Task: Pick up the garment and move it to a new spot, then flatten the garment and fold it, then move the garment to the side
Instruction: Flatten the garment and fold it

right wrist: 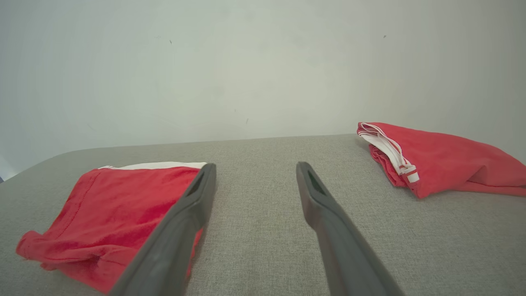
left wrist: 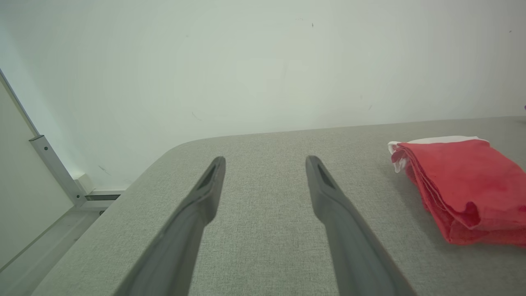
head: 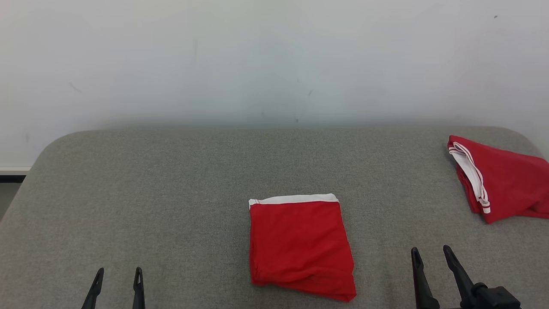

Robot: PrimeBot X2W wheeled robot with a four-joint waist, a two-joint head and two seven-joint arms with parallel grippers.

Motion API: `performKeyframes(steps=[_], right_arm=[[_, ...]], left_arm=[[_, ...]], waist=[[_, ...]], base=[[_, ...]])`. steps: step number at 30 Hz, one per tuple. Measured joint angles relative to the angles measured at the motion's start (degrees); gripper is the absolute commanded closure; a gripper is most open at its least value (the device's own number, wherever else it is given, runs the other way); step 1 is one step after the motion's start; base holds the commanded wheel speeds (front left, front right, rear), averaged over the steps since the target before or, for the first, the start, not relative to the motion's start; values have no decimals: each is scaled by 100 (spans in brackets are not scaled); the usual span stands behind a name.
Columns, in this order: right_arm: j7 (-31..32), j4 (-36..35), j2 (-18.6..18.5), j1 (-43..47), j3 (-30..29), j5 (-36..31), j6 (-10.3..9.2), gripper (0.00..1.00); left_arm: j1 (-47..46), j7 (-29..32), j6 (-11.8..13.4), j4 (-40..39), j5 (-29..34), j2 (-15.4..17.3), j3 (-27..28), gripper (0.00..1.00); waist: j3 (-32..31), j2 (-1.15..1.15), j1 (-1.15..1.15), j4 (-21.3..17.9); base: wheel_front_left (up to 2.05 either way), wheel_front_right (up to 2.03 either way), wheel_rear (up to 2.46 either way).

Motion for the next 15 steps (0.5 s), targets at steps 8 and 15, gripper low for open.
performKeyframes(steps=[8, 15], right_arm=[[0, 42, 16, -5, -5, 0, 0, 0], [0, 57, 18, -5, -3, 1, 0, 0]], left_arm=[[1, 1, 42, -1, -31, 10, -43, 0], [1, 1, 62, 1, -44, 25, -74, 0]], waist=[[7, 0, 0, -14], [6, 0, 0, -9]], base=[[0, 0, 0], [0, 0, 0]])
